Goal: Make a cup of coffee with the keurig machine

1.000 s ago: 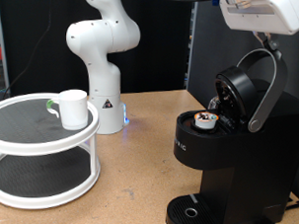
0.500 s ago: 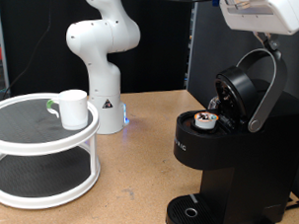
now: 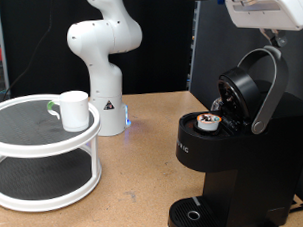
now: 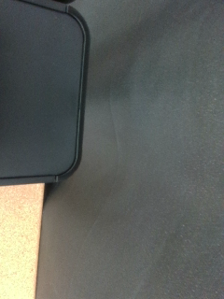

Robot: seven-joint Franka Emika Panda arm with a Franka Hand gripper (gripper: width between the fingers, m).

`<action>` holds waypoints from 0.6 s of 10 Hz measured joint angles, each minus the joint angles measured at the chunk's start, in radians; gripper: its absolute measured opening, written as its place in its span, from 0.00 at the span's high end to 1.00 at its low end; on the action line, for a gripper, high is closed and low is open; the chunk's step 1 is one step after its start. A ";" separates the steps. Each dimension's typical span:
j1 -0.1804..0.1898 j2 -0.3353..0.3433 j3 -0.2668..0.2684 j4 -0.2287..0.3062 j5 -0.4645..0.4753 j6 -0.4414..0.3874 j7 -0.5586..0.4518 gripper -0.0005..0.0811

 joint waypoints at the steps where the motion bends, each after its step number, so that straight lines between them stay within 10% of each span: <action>1: 0.000 0.002 0.005 -0.001 -0.006 0.001 0.001 0.99; 6: -0.001 -0.001 0.003 -0.015 -0.007 -0.007 -0.020 0.99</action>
